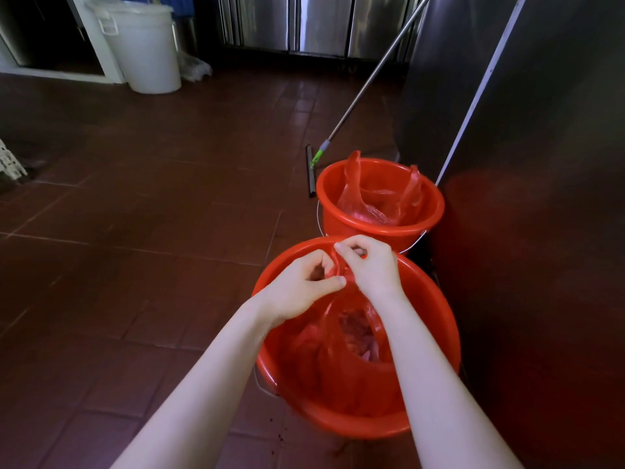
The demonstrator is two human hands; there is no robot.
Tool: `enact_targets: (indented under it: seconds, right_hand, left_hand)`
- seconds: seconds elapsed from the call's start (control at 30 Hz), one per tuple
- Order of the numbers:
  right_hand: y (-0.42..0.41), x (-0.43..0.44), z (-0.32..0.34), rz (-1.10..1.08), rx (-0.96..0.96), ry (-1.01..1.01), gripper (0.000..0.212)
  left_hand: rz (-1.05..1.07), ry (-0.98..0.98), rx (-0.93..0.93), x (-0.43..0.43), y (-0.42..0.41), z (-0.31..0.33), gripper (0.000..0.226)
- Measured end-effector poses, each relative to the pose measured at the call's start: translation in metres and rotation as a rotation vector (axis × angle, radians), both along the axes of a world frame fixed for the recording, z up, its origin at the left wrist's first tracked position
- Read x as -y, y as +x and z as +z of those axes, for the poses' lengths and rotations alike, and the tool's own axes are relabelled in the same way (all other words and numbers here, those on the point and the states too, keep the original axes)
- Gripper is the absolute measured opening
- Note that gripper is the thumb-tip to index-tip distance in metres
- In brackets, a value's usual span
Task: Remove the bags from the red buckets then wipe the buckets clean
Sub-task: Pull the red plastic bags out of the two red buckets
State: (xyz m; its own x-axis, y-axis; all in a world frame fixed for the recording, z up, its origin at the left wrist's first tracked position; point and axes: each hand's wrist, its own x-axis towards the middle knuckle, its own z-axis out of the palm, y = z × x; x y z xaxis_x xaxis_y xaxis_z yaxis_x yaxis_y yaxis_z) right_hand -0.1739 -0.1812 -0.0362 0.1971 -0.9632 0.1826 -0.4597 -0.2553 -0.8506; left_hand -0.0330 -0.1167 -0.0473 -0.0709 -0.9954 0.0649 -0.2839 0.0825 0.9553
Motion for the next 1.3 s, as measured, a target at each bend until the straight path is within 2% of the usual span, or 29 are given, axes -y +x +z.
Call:
enact_targets:
  seconds: [0.1, 0.17, 0.27, 0.4, 0.5, 0.6, 0.7, 0.8, 0.97, 1.07, 1.13, 1.23, 1.3]
  right_hand:
    - [0.002, -0.002, -0.003, -0.032, -0.086, 0.162, 0.011]
    - [0.001, -0.004, -0.001, -0.020, -0.082, 0.299, 0.017]
    - [-0.002, -0.007, 0.003, 0.066, -0.087, 0.453, 0.019]
    - [-0.009, -0.008, 0.010, 0.352, 0.192, 0.499, 0.020]
    - [-0.014, -0.009, 0.014, 0.471, 0.294, 0.546, 0.028]
    - [-0.013, -0.010, 0.010, 0.510, 0.199, 0.412, 0.039]
    - [-0.004, -0.011, 0.008, 0.324, 0.094, 0.134, 0.021]
    - [-0.004, -0.009, 0.004, 0.254, 0.104, 0.015, 0.009]
    - [-0.021, -0.016, 0.006, 0.303, 0.183, 0.082, 0.010]
    - [-0.031, -0.025, 0.010, 0.336, 0.243, 0.058, 0.008]
    - [-0.037, -0.032, 0.015, 0.381, 0.292, 0.025, 0.010]
    - [-0.039, -0.045, 0.020, 0.513, 0.403, 0.094, 0.017]
    - [-0.034, -0.049, 0.018, 0.562, 0.440, 0.171, 0.013]
  left_hand:
    - [0.050, -0.224, 0.335, 0.000, 0.003, 0.000, 0.025]
    - [0.089, -0.306, 0.364, -0.002, 0.007, -0.002, 0.024]
    - [0.193, -0.328, 0.290, -0.003, 0.008, -0.007, 0.025]
    - [0.395, -0.217, 0.083, 0.000, 0.012, -0.016, 0.024]
    - [0.448, -0.067, -0.135, 0.001, 0.017, -0.019, 0.024]
    - [0.455, 0.049, -0.333, 0.000, 0.014, -0.015, 0.024]
    - [0.455, 0.092, -0.370, -0.001, 0.012, -0.010, 0.023]
    - [0.456, 0.111, -0.356, -0.004, 0.013, -0.006, 0.021]
    - [0.490, 0.136, -0.385, -0.006, 0.011, -0.005, 0.019]
    - [0.484, 0.170, -0.386, 0.000, 0.006, -0.004, 0.018]
    - [0.574, 0.199, -0.367, 0.002, 0.010, -0.008, 0.020]
    - [0.750, 0.203, -0.154, -0.002, 0.014, -0.022, 0.022]
    - [0.759, 0.182, -0.086, -0.003, 0.009, -0.028, 0.021]
